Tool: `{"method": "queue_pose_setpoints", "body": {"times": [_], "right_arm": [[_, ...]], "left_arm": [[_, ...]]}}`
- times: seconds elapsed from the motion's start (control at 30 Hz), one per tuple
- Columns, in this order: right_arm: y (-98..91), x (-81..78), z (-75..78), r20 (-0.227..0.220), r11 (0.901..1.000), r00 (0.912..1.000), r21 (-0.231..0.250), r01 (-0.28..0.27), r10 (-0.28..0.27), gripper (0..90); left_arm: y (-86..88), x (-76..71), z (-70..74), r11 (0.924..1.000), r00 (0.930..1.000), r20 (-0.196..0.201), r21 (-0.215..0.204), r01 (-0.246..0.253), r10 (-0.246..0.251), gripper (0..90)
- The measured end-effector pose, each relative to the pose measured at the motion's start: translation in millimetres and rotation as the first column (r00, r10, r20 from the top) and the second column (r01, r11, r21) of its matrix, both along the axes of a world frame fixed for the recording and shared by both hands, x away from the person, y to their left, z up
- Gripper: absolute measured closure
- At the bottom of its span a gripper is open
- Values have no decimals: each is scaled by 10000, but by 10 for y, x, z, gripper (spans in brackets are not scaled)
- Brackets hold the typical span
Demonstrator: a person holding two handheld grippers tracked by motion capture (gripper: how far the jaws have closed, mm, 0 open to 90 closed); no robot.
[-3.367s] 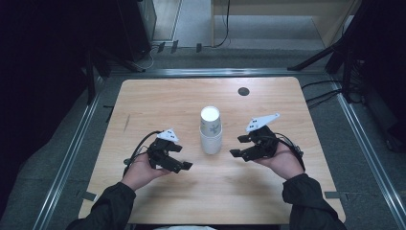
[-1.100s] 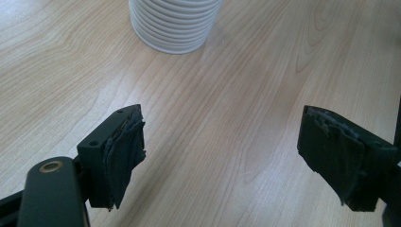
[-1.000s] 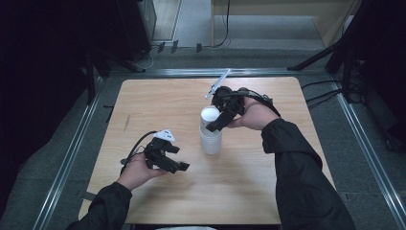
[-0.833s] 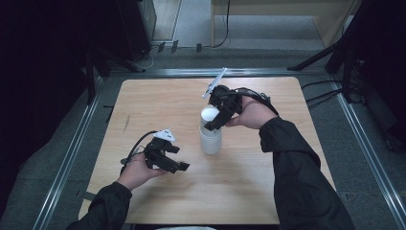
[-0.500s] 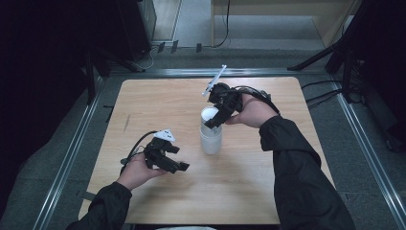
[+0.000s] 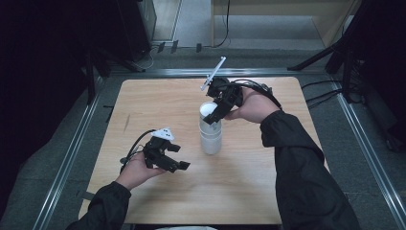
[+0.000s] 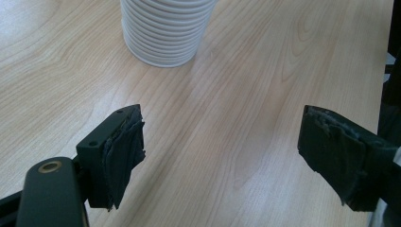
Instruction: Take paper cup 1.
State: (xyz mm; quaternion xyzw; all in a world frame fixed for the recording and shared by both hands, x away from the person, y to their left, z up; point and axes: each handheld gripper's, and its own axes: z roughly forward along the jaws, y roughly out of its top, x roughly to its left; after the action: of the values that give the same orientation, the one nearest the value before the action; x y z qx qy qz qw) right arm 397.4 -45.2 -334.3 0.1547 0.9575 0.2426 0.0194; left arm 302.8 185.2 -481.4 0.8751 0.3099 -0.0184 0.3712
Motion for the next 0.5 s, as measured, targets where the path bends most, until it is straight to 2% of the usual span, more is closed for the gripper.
{"method": "queue_pose_setpoints", "body": {"times": [0.3, 0.37, 0.43, 0.5], "right_arm": [[-2, -24, 187, -59, 10000, 10000, 9, -50, 50, 348], [-8, -28, 245, -62, 9999, 10000, 123, -30, 31, 348], [-12, -30, 283, -34, 9998, 10000, 197, -43, 43, 348], [-14, -49, 342, -78, 9999, 10000, 139, 17, -16, 348]], "left_arm": [[16, 2, 0, 9999, 9999, 15, 29, -103, 103, 153], [26, 9, 8, 9998, 9998, 127, 95, -159, 158, 151], [30, 13, 21, 9993, 9993, 87, 0, -366, 366, 121], [50, 18, 40, 9991, 9993, 5, -225, -367, 367, 122]]}}
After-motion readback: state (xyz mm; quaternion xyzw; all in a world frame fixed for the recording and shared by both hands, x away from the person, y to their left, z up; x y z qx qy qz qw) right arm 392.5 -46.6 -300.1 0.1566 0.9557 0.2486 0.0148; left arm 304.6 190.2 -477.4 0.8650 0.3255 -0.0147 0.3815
